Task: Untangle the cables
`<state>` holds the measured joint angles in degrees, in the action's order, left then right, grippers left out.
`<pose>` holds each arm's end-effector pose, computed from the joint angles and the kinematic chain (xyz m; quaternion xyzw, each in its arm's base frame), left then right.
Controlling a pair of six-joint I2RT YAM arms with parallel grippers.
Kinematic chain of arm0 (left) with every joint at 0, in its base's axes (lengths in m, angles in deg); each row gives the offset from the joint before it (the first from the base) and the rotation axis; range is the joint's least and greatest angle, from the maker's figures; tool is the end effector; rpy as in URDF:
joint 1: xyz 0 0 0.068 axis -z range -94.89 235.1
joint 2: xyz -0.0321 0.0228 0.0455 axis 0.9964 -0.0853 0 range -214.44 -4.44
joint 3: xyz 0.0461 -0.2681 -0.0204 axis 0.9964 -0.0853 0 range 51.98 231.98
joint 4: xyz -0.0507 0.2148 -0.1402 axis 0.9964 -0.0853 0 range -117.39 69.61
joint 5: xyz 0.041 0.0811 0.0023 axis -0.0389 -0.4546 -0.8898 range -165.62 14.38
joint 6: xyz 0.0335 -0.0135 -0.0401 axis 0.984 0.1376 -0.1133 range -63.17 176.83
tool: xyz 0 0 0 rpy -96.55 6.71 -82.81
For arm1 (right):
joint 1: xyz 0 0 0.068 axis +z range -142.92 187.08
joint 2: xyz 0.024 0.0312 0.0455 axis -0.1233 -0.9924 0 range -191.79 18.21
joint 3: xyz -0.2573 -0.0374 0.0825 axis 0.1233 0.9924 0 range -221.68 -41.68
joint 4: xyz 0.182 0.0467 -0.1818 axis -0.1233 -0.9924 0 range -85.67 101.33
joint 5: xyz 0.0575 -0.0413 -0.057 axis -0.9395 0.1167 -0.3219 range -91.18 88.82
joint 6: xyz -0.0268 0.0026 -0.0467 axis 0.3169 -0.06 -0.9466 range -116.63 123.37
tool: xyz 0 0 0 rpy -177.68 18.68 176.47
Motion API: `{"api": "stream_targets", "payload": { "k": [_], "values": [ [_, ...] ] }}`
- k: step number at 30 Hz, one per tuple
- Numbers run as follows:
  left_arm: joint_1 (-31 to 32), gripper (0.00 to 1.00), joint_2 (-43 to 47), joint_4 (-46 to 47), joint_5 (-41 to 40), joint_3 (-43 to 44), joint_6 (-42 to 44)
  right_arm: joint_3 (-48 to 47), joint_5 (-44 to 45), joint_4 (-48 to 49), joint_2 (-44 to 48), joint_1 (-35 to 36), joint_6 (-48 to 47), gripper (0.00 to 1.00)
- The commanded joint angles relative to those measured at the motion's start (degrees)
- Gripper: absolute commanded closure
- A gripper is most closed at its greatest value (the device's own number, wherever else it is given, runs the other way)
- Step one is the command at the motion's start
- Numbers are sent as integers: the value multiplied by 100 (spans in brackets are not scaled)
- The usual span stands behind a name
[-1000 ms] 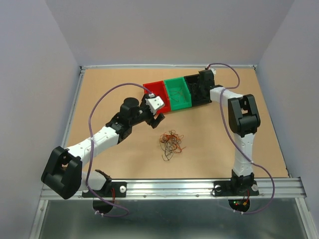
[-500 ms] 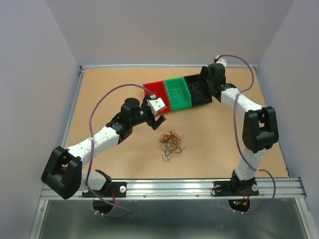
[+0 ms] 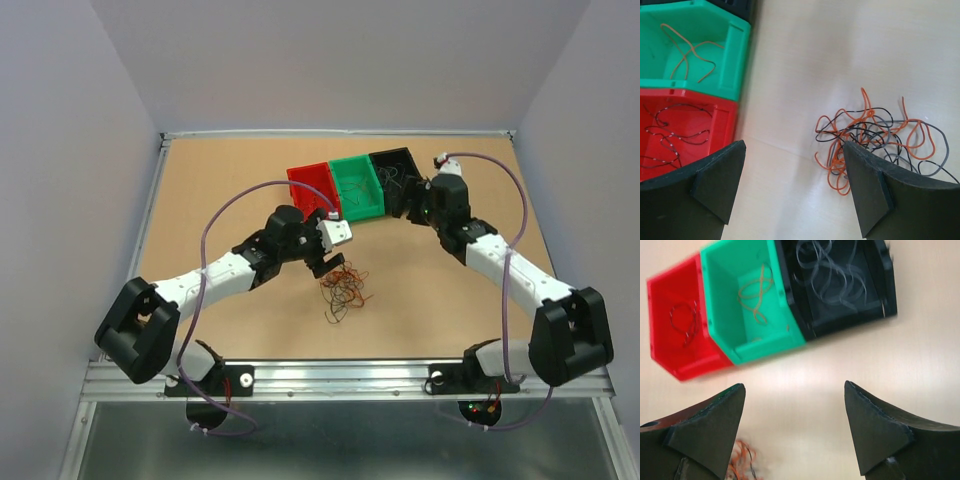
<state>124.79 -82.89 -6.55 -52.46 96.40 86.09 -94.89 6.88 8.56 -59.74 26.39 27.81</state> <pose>0.2250 -0.2049 0.2480 0.5494 0.5973 -0.2149 0.5433 0.2936 0.0976 0.2732 0.0746 0.8504 0.1370 0.5025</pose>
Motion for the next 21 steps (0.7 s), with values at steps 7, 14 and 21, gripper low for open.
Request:
{"api": "stream_targets", "payload": {
  "k": [7, 14, 21],
  "values": [
    [277, 10, -328, -347, 145, 356, 564, 1778, -225, 531, 1677, 20, 332, 16],
    [435, 13, -372, -549, 382, 418, 607, 2060, -208, 593, 1959, 20, 385, 16],
    [505, 13, -21, -725, 839, 251, 880, 2043, -199, 610, 1942, 20, 368, 16]
  ]
}}
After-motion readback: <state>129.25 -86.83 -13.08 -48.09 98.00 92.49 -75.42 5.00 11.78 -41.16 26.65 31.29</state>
